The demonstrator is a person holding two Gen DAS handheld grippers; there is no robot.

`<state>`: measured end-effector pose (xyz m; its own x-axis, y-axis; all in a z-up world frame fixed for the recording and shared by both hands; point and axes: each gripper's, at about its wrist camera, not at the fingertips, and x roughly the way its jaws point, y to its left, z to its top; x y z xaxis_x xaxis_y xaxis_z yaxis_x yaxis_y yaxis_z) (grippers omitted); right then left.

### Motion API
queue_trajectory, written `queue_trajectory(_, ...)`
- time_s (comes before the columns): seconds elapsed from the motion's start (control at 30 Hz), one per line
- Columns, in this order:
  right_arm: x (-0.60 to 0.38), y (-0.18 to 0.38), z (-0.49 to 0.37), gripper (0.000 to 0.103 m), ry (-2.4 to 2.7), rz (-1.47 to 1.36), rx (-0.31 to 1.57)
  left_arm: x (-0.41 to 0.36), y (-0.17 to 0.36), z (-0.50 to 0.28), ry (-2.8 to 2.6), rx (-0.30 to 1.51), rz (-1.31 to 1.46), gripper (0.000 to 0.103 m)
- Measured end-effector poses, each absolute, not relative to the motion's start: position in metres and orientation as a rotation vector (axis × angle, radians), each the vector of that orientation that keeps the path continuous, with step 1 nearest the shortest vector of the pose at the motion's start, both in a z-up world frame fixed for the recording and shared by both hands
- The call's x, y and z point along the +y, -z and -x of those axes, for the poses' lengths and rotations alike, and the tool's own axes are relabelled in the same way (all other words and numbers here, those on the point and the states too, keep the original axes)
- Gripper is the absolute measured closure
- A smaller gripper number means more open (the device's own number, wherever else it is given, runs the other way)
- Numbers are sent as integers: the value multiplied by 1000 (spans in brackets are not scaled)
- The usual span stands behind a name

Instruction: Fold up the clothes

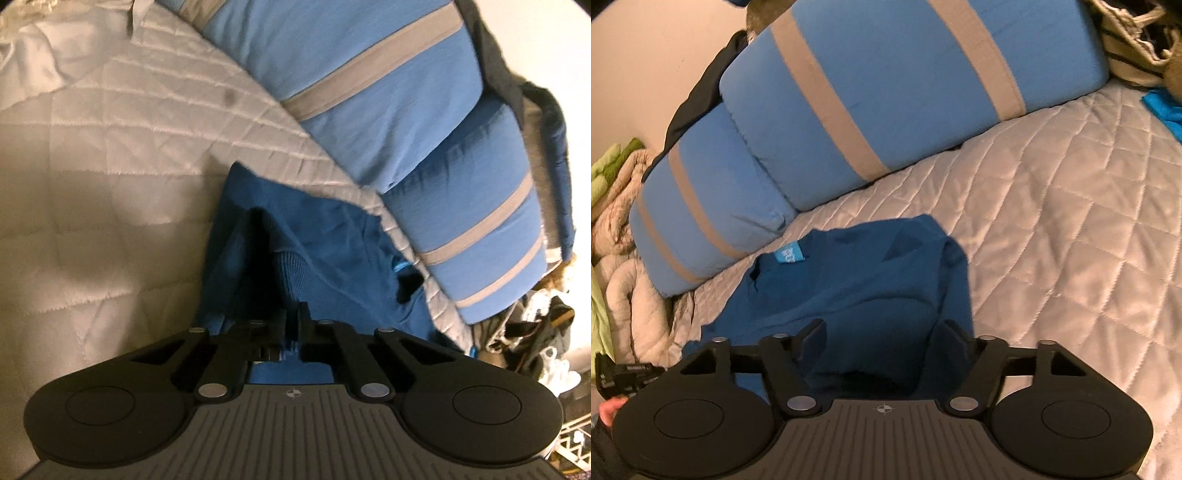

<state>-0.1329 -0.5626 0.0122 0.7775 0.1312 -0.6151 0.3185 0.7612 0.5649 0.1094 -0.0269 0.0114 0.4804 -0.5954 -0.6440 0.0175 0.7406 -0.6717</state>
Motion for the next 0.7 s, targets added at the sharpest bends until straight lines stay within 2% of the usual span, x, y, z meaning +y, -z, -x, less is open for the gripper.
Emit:
queue_trajectory(0.1, -558, -11, 130, 41, 103, -699, 704, -22, -21, -106, 427, 977, 665, 98)
queue_trajectory(0.13, -557, -11, 129, 46, 102, -696, 715, -22, -24, -106, 431, 969, 662, 98)
queue_trajectory(0.2, -554, -10, 127, 61, 103, -671, 739, -23, -27, -104, 438, 962, 659, 98)
queue_trajectory(0.23, -552, -11, 126, 80, 102, -644, 742, -23, -28, -103, 442, 956, 660, 98)
queue_trajectory(0.27, -551, -12, 126, 87, 100, -620, 740, -24, -30, -103, 447, 949, 662, 98)
queue_trajectory(0.5, -570, -33, 115, 91, 102, -679, 597, -24, -39, -124, 446, 880, 729, 98)
queue_trajectory(0.7, -598, -46, 66, 91, 131, -768, 483, -32, -48, -170, 381, 764, 824, 96)
